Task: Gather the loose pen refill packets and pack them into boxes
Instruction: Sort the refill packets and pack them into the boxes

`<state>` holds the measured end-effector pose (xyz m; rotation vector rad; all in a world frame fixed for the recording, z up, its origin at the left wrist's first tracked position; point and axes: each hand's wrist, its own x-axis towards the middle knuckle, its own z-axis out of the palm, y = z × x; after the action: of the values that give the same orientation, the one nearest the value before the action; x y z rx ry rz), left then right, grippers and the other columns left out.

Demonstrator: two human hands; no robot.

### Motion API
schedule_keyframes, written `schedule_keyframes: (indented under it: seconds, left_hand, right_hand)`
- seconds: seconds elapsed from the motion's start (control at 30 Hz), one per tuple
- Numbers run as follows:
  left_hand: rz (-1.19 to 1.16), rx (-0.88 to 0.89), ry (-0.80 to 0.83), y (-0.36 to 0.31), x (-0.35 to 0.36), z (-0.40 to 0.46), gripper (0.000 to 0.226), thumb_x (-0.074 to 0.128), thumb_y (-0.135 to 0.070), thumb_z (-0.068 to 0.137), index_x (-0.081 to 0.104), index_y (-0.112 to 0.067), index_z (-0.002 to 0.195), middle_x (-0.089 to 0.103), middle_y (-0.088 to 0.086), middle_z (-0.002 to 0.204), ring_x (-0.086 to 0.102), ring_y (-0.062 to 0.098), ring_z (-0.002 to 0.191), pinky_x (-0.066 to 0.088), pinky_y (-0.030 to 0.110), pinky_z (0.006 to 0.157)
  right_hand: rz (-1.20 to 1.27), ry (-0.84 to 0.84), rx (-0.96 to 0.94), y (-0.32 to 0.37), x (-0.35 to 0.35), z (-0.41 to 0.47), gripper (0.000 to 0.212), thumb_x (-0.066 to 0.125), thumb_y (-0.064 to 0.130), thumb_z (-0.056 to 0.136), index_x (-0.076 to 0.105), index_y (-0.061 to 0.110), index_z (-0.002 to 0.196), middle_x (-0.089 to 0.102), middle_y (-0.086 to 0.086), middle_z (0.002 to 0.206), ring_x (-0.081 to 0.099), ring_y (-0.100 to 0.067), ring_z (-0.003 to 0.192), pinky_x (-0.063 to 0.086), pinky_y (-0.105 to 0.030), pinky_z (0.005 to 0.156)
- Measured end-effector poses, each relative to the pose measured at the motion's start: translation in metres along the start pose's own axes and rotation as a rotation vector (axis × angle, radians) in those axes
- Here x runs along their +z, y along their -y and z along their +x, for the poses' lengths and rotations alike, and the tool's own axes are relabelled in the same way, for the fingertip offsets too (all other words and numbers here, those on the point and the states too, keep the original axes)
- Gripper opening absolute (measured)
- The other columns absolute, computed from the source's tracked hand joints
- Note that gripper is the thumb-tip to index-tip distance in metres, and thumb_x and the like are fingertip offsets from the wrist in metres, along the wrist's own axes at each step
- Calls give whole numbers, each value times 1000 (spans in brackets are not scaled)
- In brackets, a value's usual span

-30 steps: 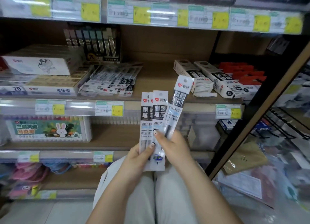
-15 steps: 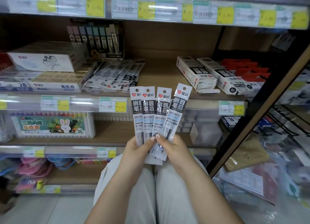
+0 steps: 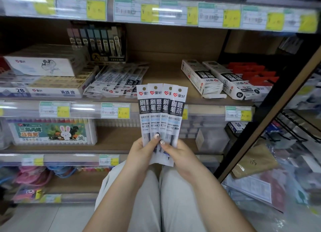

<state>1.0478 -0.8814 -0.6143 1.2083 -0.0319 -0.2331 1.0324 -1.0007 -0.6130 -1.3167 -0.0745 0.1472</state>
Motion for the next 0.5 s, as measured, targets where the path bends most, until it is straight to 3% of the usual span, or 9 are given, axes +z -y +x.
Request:
schedule_keyframes:
  seconds: [0.13,0.23,0.37,0.5]
  left_hand:
    - [51,64,-29,-2,10,0,18,51,-13,94,70,-12,95,73,7,86,68,22,81,54,33,71]
    - [154,168,-37,0,13,3,17,57,-16,92,74,-19,88,74,7,87,68,22,85,54,40,78]
    - [580,450,-48,0,9,9,21,52,-33,86,67,-46,90,70,-9,95,61,9,98,47,24,86]
    - [931,586,-80,-1,4,16,40,39,-45,87,71,-25,102,60,-7,98,50,15,97,38,25,85]
  right_hand:
    - [120,-32,13,-3,0,2,23,49,11,95,61,19,112,71,1,107,64,-16,105,52,-34,91]
    - [168,-42,9,-3,1,1,25,42,7,96,62,17,108,72,2,101,66,-11,99,53,-26,82]
    - [162,-80,-7,-4,0,0,28,39,3,96,64,16,102,73,1,95,67,-12,94,53,-26,79]
    - [171,-95,-48,-5,0,2,18,53,10,92,67,14,103,72,-5,101,67,-17,97,53,-28,80]
